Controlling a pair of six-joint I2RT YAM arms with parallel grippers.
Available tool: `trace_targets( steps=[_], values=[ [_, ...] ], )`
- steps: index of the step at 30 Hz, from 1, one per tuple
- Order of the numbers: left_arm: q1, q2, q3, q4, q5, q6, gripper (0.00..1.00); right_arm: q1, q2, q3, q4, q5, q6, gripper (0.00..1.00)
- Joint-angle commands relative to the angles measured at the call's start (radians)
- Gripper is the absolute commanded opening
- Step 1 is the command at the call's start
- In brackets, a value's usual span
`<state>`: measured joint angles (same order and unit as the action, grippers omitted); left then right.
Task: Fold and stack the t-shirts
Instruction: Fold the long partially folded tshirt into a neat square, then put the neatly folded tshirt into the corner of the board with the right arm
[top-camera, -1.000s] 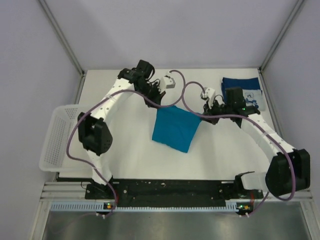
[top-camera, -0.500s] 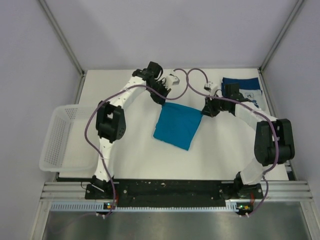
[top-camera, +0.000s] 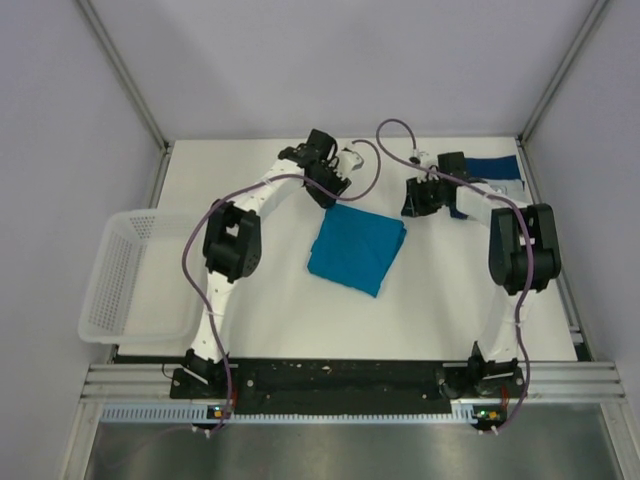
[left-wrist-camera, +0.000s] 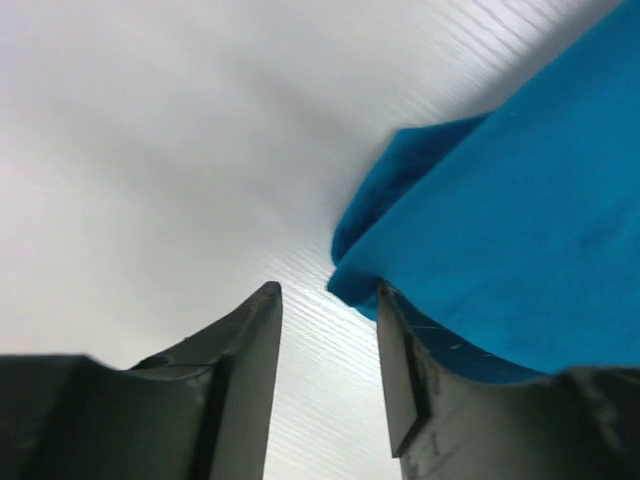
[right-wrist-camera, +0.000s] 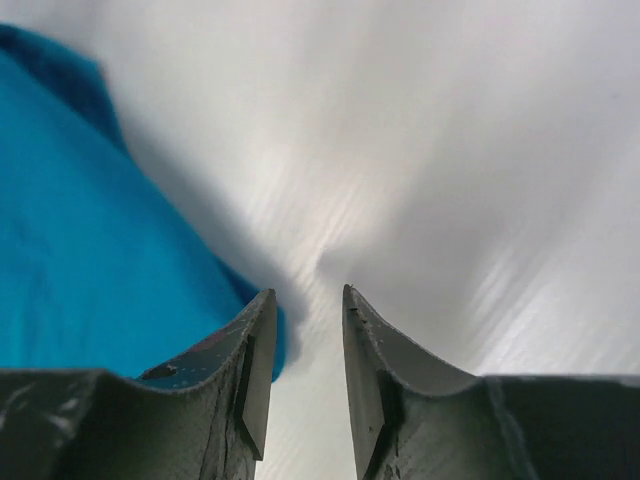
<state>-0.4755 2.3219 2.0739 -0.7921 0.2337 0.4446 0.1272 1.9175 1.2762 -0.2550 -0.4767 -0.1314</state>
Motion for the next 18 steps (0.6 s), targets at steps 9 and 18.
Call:
trace_targets(
  steps=[9,18],
  values=[
    [0.032,-0.226,-0.119,0.106,-0.051,-0.145,0.52,-0.017,-0.23,-0.078,-0.076,0.171,0.358,0.57],
    [0.031,-0.335,-0.509,0.122,0.124,-0.251,0.48,0.061,-0.328,-0.422,0.152,-0.052,0.605,0.8]
  ],
)
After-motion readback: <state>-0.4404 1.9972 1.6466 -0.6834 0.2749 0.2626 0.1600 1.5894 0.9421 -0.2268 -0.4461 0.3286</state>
